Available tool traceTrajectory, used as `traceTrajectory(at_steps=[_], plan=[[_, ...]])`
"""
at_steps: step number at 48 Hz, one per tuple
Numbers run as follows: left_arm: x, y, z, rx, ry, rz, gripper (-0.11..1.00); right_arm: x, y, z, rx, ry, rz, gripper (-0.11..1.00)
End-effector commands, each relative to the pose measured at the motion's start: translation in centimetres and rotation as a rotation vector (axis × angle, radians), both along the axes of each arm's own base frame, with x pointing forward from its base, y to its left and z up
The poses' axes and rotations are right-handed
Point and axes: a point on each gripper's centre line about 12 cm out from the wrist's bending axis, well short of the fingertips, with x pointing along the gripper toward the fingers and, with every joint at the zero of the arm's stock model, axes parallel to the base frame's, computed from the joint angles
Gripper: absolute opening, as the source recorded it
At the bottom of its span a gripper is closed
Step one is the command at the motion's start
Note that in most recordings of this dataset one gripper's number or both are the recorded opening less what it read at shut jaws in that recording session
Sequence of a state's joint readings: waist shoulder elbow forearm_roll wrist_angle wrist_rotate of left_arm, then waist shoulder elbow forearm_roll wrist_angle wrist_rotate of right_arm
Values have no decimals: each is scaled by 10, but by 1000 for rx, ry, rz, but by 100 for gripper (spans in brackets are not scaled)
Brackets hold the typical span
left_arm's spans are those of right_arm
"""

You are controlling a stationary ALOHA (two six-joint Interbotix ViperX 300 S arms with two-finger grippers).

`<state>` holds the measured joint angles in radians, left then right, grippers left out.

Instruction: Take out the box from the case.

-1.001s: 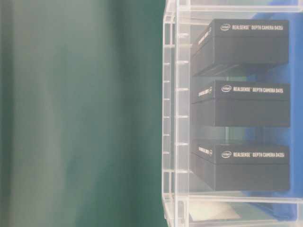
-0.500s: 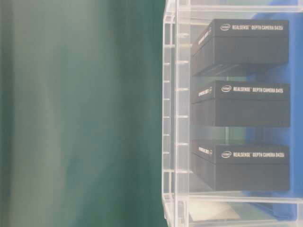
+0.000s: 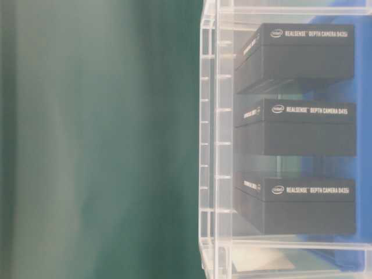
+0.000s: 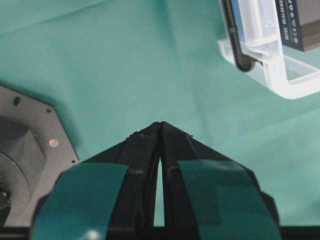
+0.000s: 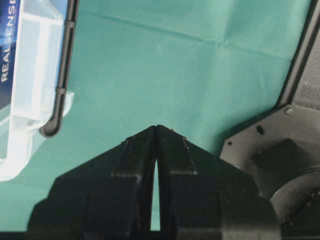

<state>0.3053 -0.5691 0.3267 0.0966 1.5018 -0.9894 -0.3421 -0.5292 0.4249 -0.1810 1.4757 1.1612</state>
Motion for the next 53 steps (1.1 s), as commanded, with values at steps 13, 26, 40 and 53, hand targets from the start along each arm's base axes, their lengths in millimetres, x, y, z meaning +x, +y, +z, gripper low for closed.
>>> traceTrajectory(at_steps=[13, 26, 40, 53], plan=[[0, 0, 4, -4, -22, 14, 40, 4, -1, 4, -10, -43, 4, 2], [-2, -1, 2, -19, -23, 61, 95, 1, -2, -8, -6, -14, -9, 35], [-2, -1, 1, -22, -24, 73, 95, -1, -2, -13, -11, -2, -52, 95], [-2, 0, -1, -24, -18, 71, 95, -1, -2, -12, -8, -2, -54, 95]])
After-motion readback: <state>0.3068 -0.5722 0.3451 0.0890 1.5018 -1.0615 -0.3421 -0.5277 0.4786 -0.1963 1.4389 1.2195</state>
